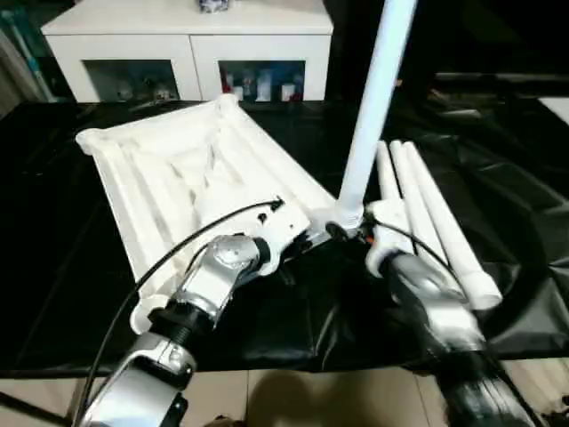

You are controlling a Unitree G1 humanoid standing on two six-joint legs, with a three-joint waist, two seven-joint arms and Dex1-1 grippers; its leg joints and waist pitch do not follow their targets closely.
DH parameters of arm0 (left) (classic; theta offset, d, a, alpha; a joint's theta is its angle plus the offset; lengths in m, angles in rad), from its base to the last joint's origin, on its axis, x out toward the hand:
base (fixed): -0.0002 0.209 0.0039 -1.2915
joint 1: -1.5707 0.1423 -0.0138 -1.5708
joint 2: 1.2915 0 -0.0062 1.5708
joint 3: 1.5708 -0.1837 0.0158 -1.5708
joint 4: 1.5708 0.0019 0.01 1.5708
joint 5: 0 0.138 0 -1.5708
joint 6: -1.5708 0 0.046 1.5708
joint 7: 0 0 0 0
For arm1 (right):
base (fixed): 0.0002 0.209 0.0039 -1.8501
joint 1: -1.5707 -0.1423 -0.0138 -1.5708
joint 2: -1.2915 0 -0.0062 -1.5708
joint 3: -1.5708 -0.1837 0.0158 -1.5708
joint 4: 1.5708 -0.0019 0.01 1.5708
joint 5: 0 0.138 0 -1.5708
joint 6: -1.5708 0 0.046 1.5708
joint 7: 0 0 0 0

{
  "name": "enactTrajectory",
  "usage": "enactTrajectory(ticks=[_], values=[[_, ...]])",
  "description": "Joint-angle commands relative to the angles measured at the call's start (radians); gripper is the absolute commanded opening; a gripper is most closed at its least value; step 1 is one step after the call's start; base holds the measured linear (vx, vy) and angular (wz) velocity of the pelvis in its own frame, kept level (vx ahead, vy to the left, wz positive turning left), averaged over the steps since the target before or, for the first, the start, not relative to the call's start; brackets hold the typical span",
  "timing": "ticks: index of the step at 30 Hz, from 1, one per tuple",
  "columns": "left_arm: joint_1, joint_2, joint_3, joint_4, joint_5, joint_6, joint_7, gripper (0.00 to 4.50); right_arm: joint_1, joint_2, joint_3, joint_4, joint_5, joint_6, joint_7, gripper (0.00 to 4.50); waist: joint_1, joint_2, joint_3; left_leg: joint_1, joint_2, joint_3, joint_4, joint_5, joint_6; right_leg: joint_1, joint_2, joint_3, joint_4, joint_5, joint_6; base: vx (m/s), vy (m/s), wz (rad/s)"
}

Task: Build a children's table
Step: Rotate leg to tighten, then rotate table base

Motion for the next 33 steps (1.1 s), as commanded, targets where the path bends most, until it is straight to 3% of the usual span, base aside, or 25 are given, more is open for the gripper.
enactTrajectory(ticks=[1, 6, 8, 10, 11, 12, 13, 14, 15, 17, 18, 19, 22, 24, 26, 29, 30, 33], values=[[-0.002, 0.029, 0.047, -0.098, -0.024, 0.021, 0.014, 0.91, 0.005, -0.025, 0.034, -0.08, 0.021, 0.031, 0.051, 3.91, 0.004, -0.01, -0.077, 0.015, 0.061, -0.034, -0.069, -0.185, 0.078, 0.044, -0.057, 0.032, -0.049, -0.101, -0.221, 0.051, -0.004, -0.04], [0.001, 0.118, 0.139, -0.207, -0.021, 0.111, 0.058, 1.19, 0.015, -0.057, 0.079, -0.163, 0.016, 0.108, 0.103, 3.91, 0.0, -0.007, -0.087, 0.015, 0.052, -0.027, -0.045, -0.034, 0.158, 0.046, -0.048, 0.03, -0.022, 0.117, -0.276, 0.037, -0.003, -0.02], [-0.002, 0.156, 0.179, -0.232, -0.011, 0.154, 0.091, 1.43, 0.016, -0.055, 0.092, -0.183, 0.01, 0.137, 0.107, 3.91, 0.0, -0.007, -0.085, 0.016, 0.053, -0.026, -0.045, -0.03, 0.167, 0.045, -0.048, 0.028, -0.021, 0.102, -0.282, 0.0, 0.0, 0.0], [0.0, 0.212, 0.213, -0.252, 0.01, 0.193, 0.122, 1.45, 0.011, -0.049, 0.101, -0.195, 0.003, 0.173, 0.094, 3.91, 0.0, -0.007, -0.08, 0.02, 0.056, -0.025, -0.049, -0.076, 0.151, 0.04, -0.047, 0.028, -0.029, 0.018, -0.276, 0.0, 0.0, 0.0], [0.0, 0.212, 0.213, -0.252, 0.01, 0.193, 0.122, 1.64, 0.011, -0.049, 0.101, -0.195, 0.003, 0.173, 0.094, 3.91, 0.002, -0.002, -0.076, 0.024, 0.058, -0.027, -0.053, -0.113, 0.128, 0.036, -0.046, 0.029, -0.034, -0.05, -0.267, 0.0, 0.0, 0.0], [0.012, 0.268, 0.218, -0.268, 0.052, 0.213, 0.135, 1.64, 0.005, -0.049, 0.109, -0.193, -0.008, 0.201, 0.082, 3.91, 0.001, -0.017, -0.072, 0.024, 0.06, -0.025, -0.058, -0.156, 0.101, 0.035, -0.045, 0.03, -0.042, -0.113, -0.254, 0.0, 0.0, 0.0], [0.03, 0.328, 0.219, -0.285, 0.101, 0.24, 0.15, 1.83, -0.001, -0.053, 0.12, -0.192, -0.018, 0.231, 0.074, 3.91, 0.006, -0.008, -0.071, 0.027, 0.062, -0.031, -0.062, -0.185, 0.073, 0.033, -0.046, 0.031, -0.038, -0.165, -0.235, 0.0, 0.0, 0.0], [0.057, 0.406, 0.227, -0.301, 0.166, 0.28, 0.177, 1.88, -0.006, -0.063, 0.136, -0.192, -0.033, 0.26, 0.07, 3.91, 0.002, -0.01, -0.068, 0.024, 0.061, -0.03, -0.066, -0.198, 0.062, 0.032, -0.044, 0.032, -0.039, -0.187, -0.221, -0.052, -0.002, -0.02], [0.068, 0.428, 0.235, -0.305, 0.182, 0.295, 0.188, 1.96, -0.006, -0.066, 0.141, -0.194, -0.035, 0.267, 0.072, 3.91, -0.005, -0.006, -0.064, 0.024, 0.058, -0.033, -0.071, -0.233, 0.029, 0.029, -0.041, 0.033, -0.041, -0.231, -0.194, 0.0, 0.0, 0.0], [0.075, 0.441, 0.243, -0.308, 0.192, 0.305, 0.196, 2.21, -0.006, -0.067, 0.144, -0.196, -0.035, 0.272, 0.073, 3.91, -0.006, -0.005, -0.063, 0.035, 0.058, -0.032, -0.072, -0.287, -0.013, 0.021, -0.042, 0.036, -0.048, -0.267, -0.179, 0.0, 0.0, 0.0], [0.092, 0.468, 0.246, -0.315, 0.206, 0.331, 0.196, 2.21, -0.012, -0.072, 0.152, -0.191, -0.047, 0.285, 0.067, 3.91, 0.002, -0.006, -0.063, 0.043, 0.06, -0.031, -0.071, -0.31, -0.03, 0.013, -0.042, 0.038, -0.05, -0.275, -0.175, 0.0, 0.0, 0.0], [0.104, 0.487, 0.244, -0.318, 0.218, 0.345, 0.193, 2.21, -0.016, -0.073, 0.157, -0.187, -0.054, 0.293, 0.063, 3.91, 0.005, -0.006, -0.063, 0.047, 0.06, -0.03, -0.071, -0.317, -0.035, 0.009, -0.042, 0.04, -0.05, -0.271, -0.175, 0.0, 0.0, 0.0], [0.167, 0.586, 0.188, -0.315, 0.28, 0.409, 0.157, 2.45, -0.043, -0.061, 0.176, -0.145, -0.084, 0.323, 0.04, 3.91, 0.002, -0.006, -0.065, 0.032, 0.055, -0.037, -0.077, -0.311, -0.048, 0.017, -0.043, 0.04, -0.041, -0.245, -0.161, 0.0, 0.0, 0.0], [0.188, 0.61, 0.171, -0.321, 0.285, 0.43, 0.133, 2.66, -0.051, -0.051, 0.18, -0.129, -0.088, 0.329, 0.032, 3.91, 0.005, -0.007, -0.067, 0.039, 0.056, -0.034, -0.074, -0.303, -0.052, 0.012, -0.042, 0.041, -0.043, -0.221, -0.165, 0.0, 0.0, 0.0], [0.236, 0.647, 0.128, -0.338, 0.28, 0.471, 0.058, 2.76, -0.072, -0.025, 0.186, -0.081, -0.092, 0.321, 0.022, 3.91, 0.006, -0.005, -0.069, 0.034, 0.054, -0.034, -0.073, -0.283, -0.049, 0.016, -0.044, 0.042, -0.038, -0.19, -0.177, 0.0, 0.0, 0.0], [0.275, 0.664, 0.099, -0.38, 0.273, 0.514, 0.005, 2.88, -0.09, -0.01, 0.195, -0.044, -0.097, 0.312, 0.008, 3.91, 0.003, -0.006, -0.072, 0.032, 0.055, -0.035, -0.071, -0.254, -0.046, 0.02, -0.046, 0.04, -0.03, -0.133, -0.201, 0.0, 0.0, 0.0], [0.292, 0.663, 0.095, -0.399, 0.269, 0.53, -0.017, 3.19, -0.102, 0.001, 0.194, -0.021, -0.1, 0.301, -0.002, 3.91, 0.004, -0.006, -0.072, 0.034, 0.055, -0.033, -0.07, -0.251, -0.043, 0.02, -0.046, 0.04, -0.031, -0.124, -0.207, 0.0, 0.0, 0.0], [0.317, 0.666, 0.07, -0.431, 0.244, 0.558, -0.066, 3.29, -0.134, 0.025, 0.194, 0.046, -0.108, 0.27, -0.02, 3.91, 0.004, -0.003, -0.068, 0.035, 0.054, -0.033, -0.073, -0.279, -0.049, 0.019, -0.046, 0.04, -0.034, -0.154, -0.209, 0.0, 0.0, 0.0]])
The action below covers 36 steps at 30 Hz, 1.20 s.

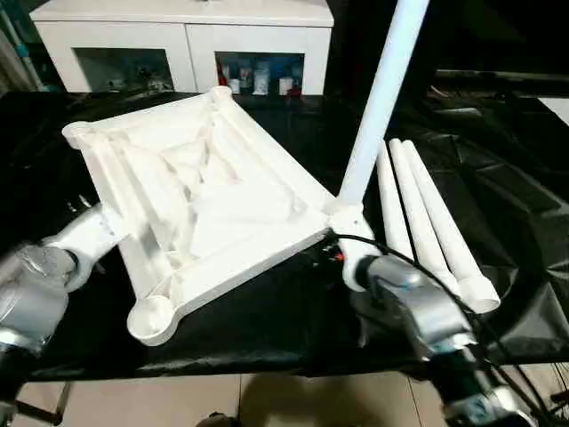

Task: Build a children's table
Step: Rotate table base

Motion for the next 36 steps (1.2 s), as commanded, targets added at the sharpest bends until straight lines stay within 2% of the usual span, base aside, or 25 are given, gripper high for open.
enactTrajectory(ticks=[1, 2, 6, 8, 10, 13, 14, 16, 22, 23, 26, 29, 30, 31, 32, 33, 34, 35, 36], values=[[0.019, 0.009, -0.034, -0.035, -0.024, 0.027, -0.05, 3.4, -0.026, 0.007, 0.003, 0.044, -0.014, -0.03, -0.017, 3.91, 0.0, 0.02, -0.066, 0.04, 0.05, -0.034, -0.086, -0.296, -0.051, 0.028, -0.048, 0.036, -0.052, -0.168, -0.211, 0.0, 0.0, 0.0], [0.022, 0.012, -0.039, -0.038, -0.024, 0.028, -0.055, 3.59, -0.031, 0.01, 0.004, 0.053, -0.015, -0.035, -0.017, 3.91, -0.001, 0.02, -0.066, 0.042, 0.051, -0.034, -0.086, -0.307, -0.054, 0.026, -0.049, 0.037, -0.053, -0.178, -0.209, 0.0, 0.0, 0.0], [0.031, 0.007, -0.042, -0.058, -0.043, 0.025, -0.074, 3.68, -0.063, 0.032, 0.002, 0.11, -0.015, -0.068, -0.007, 3.91, -0.006, 0.017, -0.063, 0.041, 0.05, -0.036, -0.088, -0.349, -0.061, 0.026, -0.05, 0.039, -0.057, -0.234, -0.196, 0.0, 0.0, 0.0], [0.035, -0.007, -0.036, -0.095, -0.079, 0.034, -0.103, 4.04, -0.087, 0.042, 0.007, 0.153, -0.015, -0.099, 0.005, 3.91, -0.007, 0.017, -0.063, 0.042, 0.049, -0.037, -0.087, -0.358, -0.062, 0.026, -0.05, 0.039, -0.059, -0.25, -0.194, 0.0, 0.0, 0.0], [0.042, -0.013, -0.04, -0.138, -0.113, 0.031, -0.143, 4.05, -0.104, 0.049, 0.014, 0.189, -0.014, -0.126, 0.021, 3.91, -0.006, 0.018, -0.064, 0.044, 0.051, -0.037, -0.086, -0.355, -0.061, 0.025, -0.052, 0.039, -0.059, -0.249, -0.203, 0.0, 0.0, 0.0], [0.056, -0.024, -0.046, -0.214, -0.167, 0.027, -0.21, 4.45, -0.131, 0.061, 0.022, 0.25, -0.014, -0.172, 0.048, 3.91, -0.005, 0.019, -0.065, 0.042, 0.051, -0.035, -0.085, -0.341, -0.059, 0.026, -0.05, 0.038, -0.055, -0.224, -0.215, 0.0, 0.0, 0.0], [0.059, -0.032, -0.05, -0.248, -0.194, 0.04, -0.235, 4.47, -0.141, 0.067, 0.027, 0.276, -0.015, -0.19, 0.06, 3.91, -0.004, 0.02, -0.065, 0.044, 0.051, -0.034, -0.084, -0.34, -0.059, 0.024, -0.049, 0.039, -0.055, -0.216, -0.218, 0.0, 0.0, 0.0], [0.062, -0.037, -0.058, -0.28, -0.22, 0.044, -0.263, 4.49, -0.152, 0.072, 0.037, 0.306, -0.02, -0.217, 0.074, 3.91, -0.006, 0.02, -0.065, 0.04, 0.05, -0.034, -0.084, -0.331, -0.055, 0.029, -0.047, 0.038, -0.051, -0.194, -0.224, 0.0, 0.0, 0.0], [0.071, -0.052, -0.092, -0.331, -0.257, 0.045, -0.308, 4.49, -0.167, 0.082, 0.06, 0.363, -0.031, -0.279, 0.115, 3.91, -0.009, 0.016, -0.066, 0.04, 0.05, -0.033, -0.082, -0.319, -0.042, 0.032, -0.046, 0.038, -0.052, -0.193, -0.227, 0.0, 0.0, 0.0], [0.065, -0.086, -0.122, -0.334, -0.263, 0.032, -0.306, 4.49, -0.161, 0.083, 0.068, 0.361, -0.023, -0.302, 0.152, 3.91, -0.009, 0.016, -0.066, 0.04, 0.05, -0.032, -0.082, -0.32, -0.04, 0.032, -0.046, 0.038, -0.051, -0.196, -0.226, 0.0, 0.0, 0.0], [0.053, -0.126, -0.147, -0.33, -0.264, 0.022, -0.293, 4.49, -0.151, 0.081, 0.074, 0.349, -0.021, -0.32, 0.171, 3.91, -0.006, 0.019, -0.065, 0.041, 0.052, -0.033, -0.083, -0.331, -0.042, 0.031, -0.046, 0.039, -0.053, -0.212, -0.22, 0.0, 0.0, 0.0], [0.044, -0.158, -0.157, -0.32, -0.262, 0.013, -0.279, 4.49, -0.152, 0.078, 0.071, 0.351, -0.031, -0.339, 0.16, 3.91, -0.007, 0.016, -0.065, 0.041, 0.051, -0.033, -0.083, -0.348, -0.045, 0.03, -0.047, 0.039, -0.056, -0.233, -0.217, 0.0, 0.0, 0.0], [0.026, -0.209, -0.168, -0.288, -0.246, -0.017, -0.239, 4.49, -0.149, 0.066, 0.054, 0.322, -0.039, -0.339, 0.121, 3.91, -0.008, 0.015, -0.064, 0.039, 0.051, -0.034, -0.083, -0.352, -0.045, 0.032, -0.047, 0.039, -0.056, -0.241, -0.215, 0.0, 0.0, 0.0], [0.026, -0.211, -0.168, -0.286, -0.245, -0.018, -0.237, 4.49, -0.149, 0.065, 0.053, 0.32, -0.04, -0.338, 0.119, 3.91, -0.004, 0.015, -0.065, 0.044, 0.05, -0.032, -0.08, -0.35, -0.047, 0.028, -0.046, 0.039, -0.058, -0.246, -0.209, 0.0, 0.0, 0.0], [0.015, -0.241, -0.17, -0.262, -0.234, -0.037, -0.208, 4.49, -0.145, 0.054, 0.039, 0.287, -0.043, -0.318, 0.09, 3.91, -0.006, 0.011, -0.064, 0.043, 0.051, -0.031, -0.082, -0.349, -0.045, 0.029, -0.044, 0.041, -0.06, -0.247, -0.207, 0.0, 0.0, 0.0], [0.01, -0.252, -0.17, -0.252, -0.23, -0.044, -0.195, 4.49, -0.143, 0.047, 0.033, 0.271, -0.046, -0.303, 0.078, 3.91, -0.002, 0.011, -0.065, 0.041, 0.05, -0.032, -0.081, -0.342, -0.045, 0.031, -0.046, 0.04, -0.059, -0.251, -0.201, 0.0, 0.0, 0.0], [0.001, -0.272, -0.169, -0.231, -0.222, -0.059, -0.167, 4.49, -0.138, 0.033, 0.02, 0.232, -0.051, -0.266, 0.054, 3.91, -0.004, 0.009, -0.065, 0.036, 0.048, -0.034, -0.082, -0.326, -0.043, 0.036, -0.044, 0.039, -0.057, -0.25, -0.191, 0.0, 0.0, 0.0], [-0.022, -0.308, -0.164, -0.178, -0.198, -0.1, -0.1, 4.49, -0.119, -0.006, -0.009, 0.116, -0.06, -0.14, 0.017, 3.91, -0.004, 0.009, -0.063, 0.037, 0.047, -0.033, -0.083, -0.326, -0.041, 0.035, -0.04, 0.039, -0.06, -0.255, -0.182, 0.0, 0.0, 0.0], [-0.03, -0.318, -0.163, -0.159, -0.191, -0.119, -0.074, 4.49, -0.112, -0.023, -0.021, 0.067, -0.062, -0.083, 0.012, 3.91, 0.002, 0.007, -0.067, 0.044, 0.048, -0.032, -0.079, -0.321, -0.04, 0.032, -0.04, 0.041, -0.06, -0.249, -0.168, 0.0, 0.0, 0.0]])
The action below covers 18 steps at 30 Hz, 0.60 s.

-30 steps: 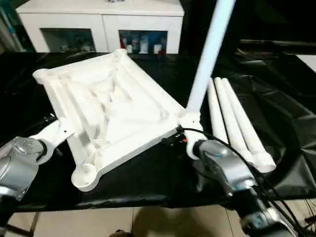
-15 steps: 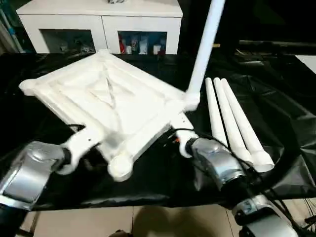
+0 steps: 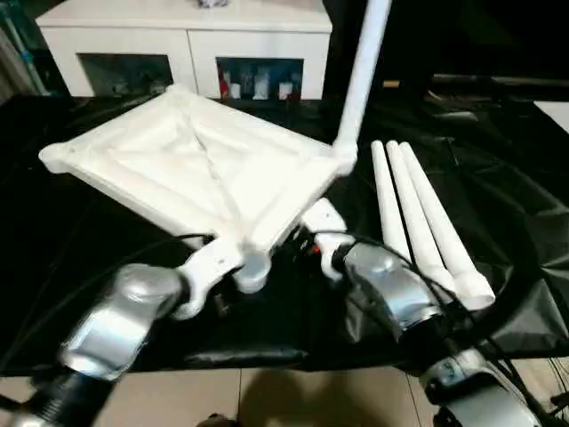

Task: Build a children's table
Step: Rotate table base, then pick table leg

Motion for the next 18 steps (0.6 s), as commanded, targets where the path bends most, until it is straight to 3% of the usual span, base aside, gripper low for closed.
enactTrajectory(ticks=[1, 3, 4, 6, 8, 12, 13, 15, 18], values=[[-0.022, 0.002, 0.004, 0.014, 0.018, -0.037, 0.046, 4.49, 0.001, -0.023, -0.039, -0.075, -0.014, 0.078, -0.024, 3.91, 0.001, 0.007, -0.068, 0.031, 0.048, -0.033, -0.086, -0.308, -0.037, 0.035, -0.042, 0.037, -0.069, -0.245, -0.163, 0.0, 0.0, 0.0], [-0.026, -0.002, 0.004, 0.024, 0.021, -0.048, 0.06, 4.49, 0.005, -0.032, -0.045, -0.102, -0.015, 0.109, -0.024, 3.91, -0.004, 0.005, -0.065, 0.029, 0.046, -0.033, -0.086, -0.322, -0.037, 0.032, -0.042, 0.036, -0.072, -0.273, -0.158, 0.0, 0.0, 0.0], [-0.035, -0.019, 0.009, 0.039, 0.017, -0.069, 0.076, 4.49, 0.002, -0.05, -0.056, -0.139, -0.035, 0.179, -0.041, 3.91, -0.009, 0.017, -0.065, 0.031, 0.045, -0.035, -0.086, -0.334, -0.045, 0.031, -0.039, 0.035, -0.075, -0.282, -0.157, 0.0, 0.0, 0.0], [-0.042, -0.041, 0.016, 0.049, 0.008, -0.088, 0.086, 4.49, -0.005, -0.066, -0.076, -0.174, -0.058, 0.257, -0.056, 3.91, -0.009, 0.01, -0.068, 0.031, 0.044, -0.033, -0.083, -0.321, -0.043, 0.033, -0.039, 0.036, -0.073, -0.258, -0.167, 0.0, 0.0, 0.0], [-0.047, -0.067, 0.016, 0.044, -0.008, -0.101, 0.082, 4.49, -0.025, -0.082, -0.127, -0.207, -0.073, 0.374, -0.084, 3.91, -0.008, 0.016, -0.069, 0.031, 0.045, -0.033, -0.081, -0.296, -0.041, 0.034, -0.04, 0.037, -0.07, -0.228, -0.178, 0.0, 0.0, 0.0], [-0.035, -0.065, 0.013, -0.031, -0.06, -0.112, 0.005, 4.5, -0.08, -0.085, -0.233, -0.206, -0.052, 0.565, -0.178, 4.23, -0.006, 0.01, -0.073, 0.033, 0.045, -0.031, -0.077, -0.263, -0.037, 0.036, -0.039, 0.035, -0.064, -0.179, -0.201, 0.0, 0.0, 0.0], [-0.028, -0.047, 0.016, -0.083, -0.1, -0.099, -0.049, 4.5, -0.093, -0.087, -0.258, -0.211, -0.057, 0.638, -0.22, 4.23, -0.005, 0.004, -0.071, 0.034, 0.046, -0.029, -0.077, -0.249, -0.039, 0.036, -0.039, 0.035, -0.062, -0.17, -0.208, 0.0, 0.0, 0.0], [-0.024, -0.03, 0.011, -0.114, -0.123, -0.09, -0.08, 4.5, -0.097, -0.085, -0.272, -0.217, -0.063, 0.677, -0.241, 4.4, -0.004, 0.008, -0.07, 0.034, 0.045, -0.028, -0.077, -0.243, -0.043, 0.034, -0.04, 0.035, -0.06, -0.17, -0.204, 0.0, 0.0, 0.0], [-0.02, -0.01, 0.009, -0.143, -0.139, -0.077, -0.1, 4.5, -0.102, -0.076, -0.297, -0.23, -0.069, 0.73, -0.254, 4.4, -0.006, 0.003, -0.069, 0.034, 0.043, -0.027, -0.076, -0.241, -0.046, 0.036, -0.041, 0.036, -0.06, -0.189, -0.189, 0.0, 0.0, 0.0]])
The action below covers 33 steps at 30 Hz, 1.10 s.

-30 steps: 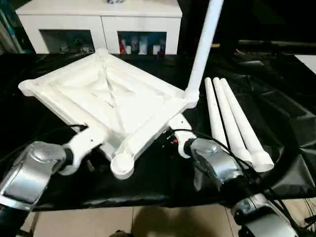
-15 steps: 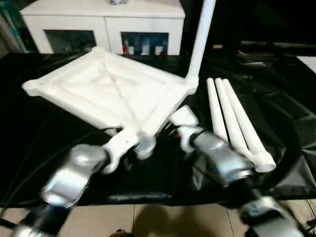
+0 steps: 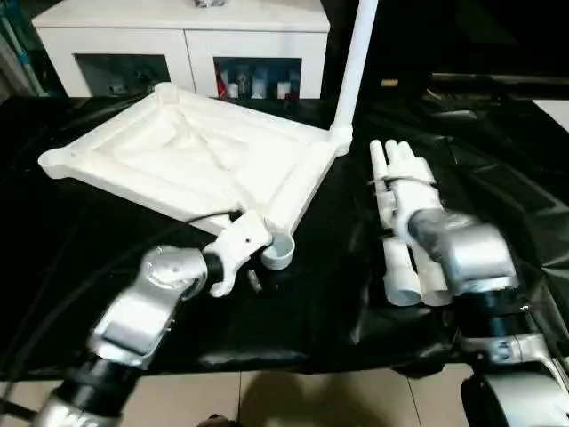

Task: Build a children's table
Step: Pick table leg

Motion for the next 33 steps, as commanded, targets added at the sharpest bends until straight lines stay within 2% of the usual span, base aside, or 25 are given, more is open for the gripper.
enactTrajectory(ticks=[1, 3, 8, 9, 13, 14, 15, 16, 19, 21, 25, 27, 28, 29, 30, 33], values=[[0.01, 0.022, 0.002, -0.055, -0.024, 0.033, -0.032, 4.5, -0.013, 0.021, -0.06, -0.023, -0.006, 0.089, -0.028, 4.4, -0.001, -0.001, -0.068, 0.031, 0.043, -0.025, -0.078, -0.238, -0.047, 0.035, -0.041, 0.037, -0.062, -0.193, -0.188, 0.0, 0.0, 0.0], [0.009, 0.026, 0.003, -0.074, -0.029, 0.044, -0.04, 4.5, -0.015, 0.035, -0.088, -0.02, 0.014, 0.124, -0.016, 4.4, -0.002, 0.002, -0.067, 0.033, 0.044, -0.026, -0.078, -0.245, -0.054, 0.034, -0.041, 0.036, -0.063, -0.208, -0.182, 0.0, 0.0, 0.0], [-0.001, 0.031, 0.003, -0.083, -0.037, 0.046, -0.046, 4.5, -0.017, 0.054, -0.096, -0.03, 0.058, 0.192, -0.011, 4.4, -0.001, 0.005, -0.066, 0.037, 0.044, -0.028, -0.081, -0.274, -0.073, 0.03, -0.041, 0.037, -0.067, -0.249, -0.162, 0.0, 0.0, 0.0], [-0.004, 0.03, 0.002, -0.082, -0.036, 0.045, -0.043, 4.5, -0.015, 0.054, -0.093, -0.033, 0.06, 0.189, -0.01, 4.4, -0.002, 0.001, -0.065, 0.037, 0.044, -0.027, -0.082, -0.28, -0.077, 0.029, -0.041, 0.037, -0.067, -0.253, -0.16, 0.0, 0.0, 0.0], [-0.007, 0.041, -0.001, -0.088, -0.045, 0.052, -0.038, 4.5, -0.015, 0.06, -0.077, -0.058, 0.057, 0.195, -0.021, 4.4, 0.001, 0.003, -0.066, 0.036, 0.043, -0.027, -0.081, -0.268, -0.082, 0.029, -0.042, 0.038, -0.066, -0.245, -0.153, 0.0, 0.0, 0.0], [-0.007, 0.041, -0.001, -0.09, -0.046, 0.054, -0.038, 4.5, -0.016, 0.06, -0.076, -0.059, 0.055, 0.199, -0.022, 4.4, 0.001, 0.0, -0.066, 0.036, 0.043, -0.026, -0.081, -0.267, -0.082, 0.029, -0.04, 0.038, -0.066, -0.246, -0.15, 0.0, 0.0, 0.0], [-0.006, 0.044, -0.001, -0.092, -0.044, 0.055, -0.038, 4.5, -0.018, 0.06, -0.073, -0.061, 0.051, 0.204, -0.02, 4.4, 0.003, 0.002, -0.066, 0.037, 0.043, -0.027, -0.082, -0.265, -0.083, 0.028, -0.042, 0.038, -0.065, -0.249, -0.148, 0.0, 0.0, 0.0], [-0.005, 0.045, -0.001, -0.095, -0.044, 0.057, -0.038, 4.5, -0.019, 0.057, -0.066, -0.063, 0.044, 0.202, -0.021, 4.4, 0.002, -0.002, -0.067, 0.036, 0.043, -0.027, -0.082, -0.262, -0.084, 0.029, -0.041, 0.038, -0.065, -0.246, -0.147, 0.0, 0.0, 0.0], [-0.004, 0.051, 0.003, -0.1, -0.047, 0.061, -0.037, 4.5, -0.019, 0.049, -0.045, -0.07, 0.044, 0.2, -0.028, 4.4, 0.003, 0.001, -0.067, 0.036, 0.043, -0.027, -0.081, -0.256, -0.087, 0.029, -0.042, 0.037, -0.064, -0.242, -0.147, 0.0, 0.0, 0.0], [-0.002, 0.056, 0.01, -0.101, -0.049, 0.062, -0.038, 4.5, -0.021, 0.058, -0.039, -0.079, 0.06, 0.19, -0.023, 4.4, 0.003, -0.004, -0.066, 0.035, 0.043, -0.026, -0.08, -0.255, -0.082, 0.03, -0.043, 0.039, -0.065, -0.249, -0.146, 0.0, 0.0, 0.0], [0.004, 0.074, 0.014, -0.105, -0.049, 0.067, -0.039, 4.5, -0.021, 0.079, -0.019, -0.086, 0.072, 0.216, -0.02, 4.4, 0.004, 0.002, -0.066, 0.035, 0.042, -0.028, -0.081, -0.26, -0.083, 0.028, -0.042, 0.038, -0.064, -0.257, -0.143, 0.0, 0.0, 0.0], [0.006, 0.081, 0.015, -0.108, -0.052, 0.068, -0.041, 4.5, -0.015, 0.083, -0.012, -0.085, 0.07, 0.223, -0.022, 4.4, 0.001, 0.001, -0.067, 0.036, 0.043, -0.028, -0.082, -0.261, -0.088, 0.028, -0.041, 0.038, -0.063, -0.248, -0.145, 0.0, 0.0, 0.0], [0.005, 0.086, 0.017, -0.112, -0.053, 0.073, -0.042, 4.5, -0.011, 0.092, -0.015, -0.085, 0.07, 0.229, -0.026, 4.4, 0.002, 0.004, -0.066, 0.036, 0.043, -0.028, -0.082, -0.265, -0.091, 0.027, -0.041, 0.038, -0.064, -0.249, -0.144, 0.0, 0.0, 0.0], [0.006, 0.09, 0.02, -0.116, -0.055, 0.076, -0.044, 4.5, -0.007, 0.096, -0.013, -0.089, 0.07, 0.231, -0.027, 4.4, 0.005, 0.01, -0.067, 0.036, 0.042, -0.03, -0.083, -0.266, -0.094, 0.028, -0.042, 0.038, -0.062, -0.248, -0.143, 0.0, 0.0, 0.0], [0.007, 0.093, 0.022, -0.12, -0.057, 0.079, -0.045, 4.5, -0.005, 0.099, -0.011, -0.092, 0.071, 0.233, -0.027, 4.4, 0.004, 0.007, -0.067, 0.037, 0.042, -0.029, -0.084, -0.272, -0.098, 0.027, -0.04, 0.038, -0.063, -0.246, -0.14, 0.0, 0.0, 0.0], [0.006, 0.109, 0.028, -0.127, -0.062, 0.09, -0.052, 4.5, 0.002, 0.108, 0.001, -0.105, 0.075, 0.239, -0.029, 4.4, 0.005, 0.008, -0.067, 0.037, 0.042, -0.029, -0.084, -0.274, -0.103, 0.027, -0.041, 0.037, -0.061, -0.236, -0.141, 0.0, 0.0, 0.0]])
